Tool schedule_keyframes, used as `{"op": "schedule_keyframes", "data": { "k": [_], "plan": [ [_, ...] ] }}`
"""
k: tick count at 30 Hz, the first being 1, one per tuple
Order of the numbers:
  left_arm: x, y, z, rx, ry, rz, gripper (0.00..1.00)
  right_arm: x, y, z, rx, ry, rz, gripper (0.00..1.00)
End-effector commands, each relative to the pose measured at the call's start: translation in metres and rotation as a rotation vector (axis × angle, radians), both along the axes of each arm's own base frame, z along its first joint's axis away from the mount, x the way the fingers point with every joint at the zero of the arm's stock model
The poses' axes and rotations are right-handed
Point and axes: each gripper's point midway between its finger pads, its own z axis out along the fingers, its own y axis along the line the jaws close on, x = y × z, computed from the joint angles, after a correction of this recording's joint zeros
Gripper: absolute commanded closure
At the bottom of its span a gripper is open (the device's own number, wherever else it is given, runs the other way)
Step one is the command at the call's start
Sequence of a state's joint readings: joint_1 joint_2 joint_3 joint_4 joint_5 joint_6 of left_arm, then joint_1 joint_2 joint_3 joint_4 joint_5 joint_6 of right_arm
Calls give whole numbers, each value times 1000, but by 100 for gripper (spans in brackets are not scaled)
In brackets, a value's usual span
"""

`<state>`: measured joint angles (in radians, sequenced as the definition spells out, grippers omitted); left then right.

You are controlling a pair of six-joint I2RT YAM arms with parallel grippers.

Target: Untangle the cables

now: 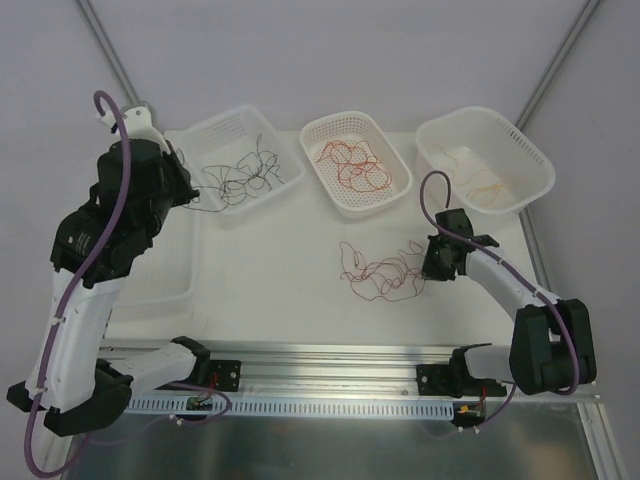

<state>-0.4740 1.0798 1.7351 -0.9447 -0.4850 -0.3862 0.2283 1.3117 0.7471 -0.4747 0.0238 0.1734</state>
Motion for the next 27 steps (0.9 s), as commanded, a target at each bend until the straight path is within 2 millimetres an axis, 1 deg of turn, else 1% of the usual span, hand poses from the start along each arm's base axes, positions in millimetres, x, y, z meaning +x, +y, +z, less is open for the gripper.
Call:
{"op": "schedule_keyframes", "data": {
  "k": [1, 2, 4, 5, 6, 7, 8, 9, 10, 11, 12, 13, 14, 15, 16, 17, 18, 19, 20, 21, 22, 23, 24, 25, 26, 27],
  "plan": [
    [-3, 36, 14, 141, 5, 95, 100, -11, -10, 6, -21, 6, -6, 99],
    [-3, 39, 27, 132, -24, 104, 100, -11, -10, 7, -17, 5, -10, 99],
    [5, 29, 35, 128, -39, 53, 100, -12, -7, 10, 4, -4, -3, 99],
    [8, 25, 44, 119, -67, 33, 100, -11, -6, 11, 9, -9, 0, 99],
    [14, 19, 45, 123, -70, 12, 100, -13, 0, 13, 41, -8, 16, 99],
    [22, 13, 51, 126, -96, -18, 100, -13, 1, 14, 48, -9, 16, 99],
    [26, 10, 54, 129, -105, -28, 100, -13, 3, 16, 56, -18, 21, 99],
    [36, 6, 51, 140, -94, -38, 100, -14, 6, 18, 72, -20, 30, 99],
    [42, 3, 53, 147, -97, -52, 100, -14, 7, 19, 78, -25, 38, 98],
    [47, 1, 60, 140, -119, -55, 100, -15, 8, 21, 84, -28, 45, 98],
    [61, -2, 55, 149, -105, -55, 100, -16, 10, 23, 96, -29, 58, 98],
    [67, -4, 57, 155, -111, -66, 100, -17, 11, 24, 100, -30, 63, 97],
    [76, -5, 63, 152, -137, -63, 100, -18, 12, 25, 105, -32, 70, 97],
    [90, -8, 58, 161, -125, -66, 100, -20, 15, 28, 119, -40, 80, 97],
    [100, -4, 55, 166, -119, -54, 100, -21, 16, 29, 126, -44, 88, 97],
    [109, -7, 57, 158, -129, -68, 100, -24, 18, 29, 130, -43, 100, 96],
    [129, -10, 48, 159, -110, -70, 100, -25, 19, 32, 136, -54, 107, 96],
    [140, -6, 45, 155, -107, -60, 100, -27, 21, 33, 145, -54, 117, 96],
    [149, -10, 47, 142, -114, -81, 100, -29, 24, 34, 152, -55, 125, 96],
    [171, -14, 31, 148, -84, -88, 100, -30, 26, 36, 160, -62, 135, 95],
    [181, -14, 26, 151, -77, -91, 100, -32, 26, 39, 163, -71, 138, 95],
    [191, -12, 26, 146, -82, -89, 100, -33, 28, 41, 164, -73, 147, 95],
    [212, -17, 5, 149, -42, -104, 100, -34, 29, 43, 165, -77, 152, 94],
    [224, -17, 0, 152, -41, -99, 100, -36, 29, 44, 163, -76, 154, 94],
    [243, -16, -19, 158, -10, -92, 100, -37, 30, 45, 161, -78, 168, 94],
    [253, -16, -27, 160, 0, -92, 100, -38, 31, 46, 159, -78, 174, 94]
  ]
}}
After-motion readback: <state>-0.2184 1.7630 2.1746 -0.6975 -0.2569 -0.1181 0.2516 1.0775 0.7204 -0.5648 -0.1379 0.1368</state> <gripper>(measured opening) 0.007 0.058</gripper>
